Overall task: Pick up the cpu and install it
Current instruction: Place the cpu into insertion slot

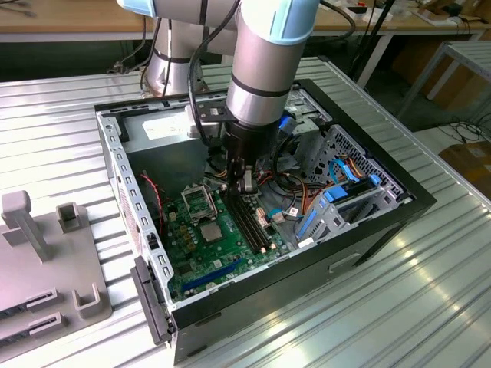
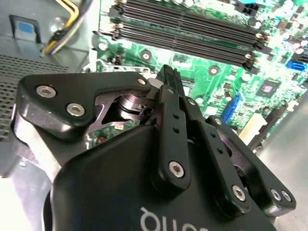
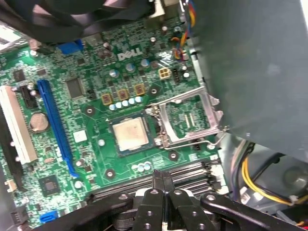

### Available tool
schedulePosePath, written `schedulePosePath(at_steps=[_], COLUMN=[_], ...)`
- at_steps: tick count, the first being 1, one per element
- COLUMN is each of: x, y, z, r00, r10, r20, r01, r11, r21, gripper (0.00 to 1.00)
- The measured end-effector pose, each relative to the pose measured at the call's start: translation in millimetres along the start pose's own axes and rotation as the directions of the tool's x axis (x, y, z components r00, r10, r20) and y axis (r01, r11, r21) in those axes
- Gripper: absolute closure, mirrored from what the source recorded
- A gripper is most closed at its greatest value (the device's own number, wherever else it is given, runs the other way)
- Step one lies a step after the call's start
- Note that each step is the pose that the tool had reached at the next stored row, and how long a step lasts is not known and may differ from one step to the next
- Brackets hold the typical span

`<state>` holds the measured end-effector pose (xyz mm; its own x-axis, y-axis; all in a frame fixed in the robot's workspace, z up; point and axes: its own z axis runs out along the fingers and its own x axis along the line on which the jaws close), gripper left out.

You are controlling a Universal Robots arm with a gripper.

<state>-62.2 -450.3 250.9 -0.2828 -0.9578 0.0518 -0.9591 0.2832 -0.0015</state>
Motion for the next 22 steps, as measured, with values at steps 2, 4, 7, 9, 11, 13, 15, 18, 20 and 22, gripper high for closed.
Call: schedulePosePath(at_steps=[2, 4, 7, 9, 11, 13, 15, 18, 20, 22], x=[-5.6, -11.2, -18.9, -19.0, -19.0, -18.9, -18.7, -17.5, -16.5, -15.9], y=[-0.2, -0.5, -0.5, -0.4, -0.3, -0.4, -0.6, -2.2, -3.3, -4.8], z=[-0.3, -0.6, -1.0, -1.0, -1.0, -1.0, -1.0, -0.5, 0.1, 0.7], r00=[1.0, 1.0, 1.0, 1.0, 1.0, 0.9998, 0.9978, 0.9924, 0.9874, 0.9822], r10=[0.0, 0.0, 0.0, 0.0, 0.0, 0.0, 0.0, 0.001, 0.002, 0.003], r20=[0.0, 0.0, 0.0, 0.0025, 0.0048, 0.0205, 0.0657, 0.1233, 0.1585, 0.1879], r01=[0.0, 0.0, 0.0, 0.0, 0.0, 0.0, 0.001, 0.004, 0.006, 0.008], r11=[1.0, 1.0, 1.0, 1.0, 1.0, 1.0, 0.9998, 0.9993, 0.9989, 0.9984], r21=[0.0, 0.0, 0.0001, -0.0007, -0.0015, -0.0061, -0.0193, -0.0364, -0.047, -0.0563], gripper=[0.89, 0.89, 0.89, 0.89, 0.89, 0.89, 0.89, 0.89, 0.89, 0.89])
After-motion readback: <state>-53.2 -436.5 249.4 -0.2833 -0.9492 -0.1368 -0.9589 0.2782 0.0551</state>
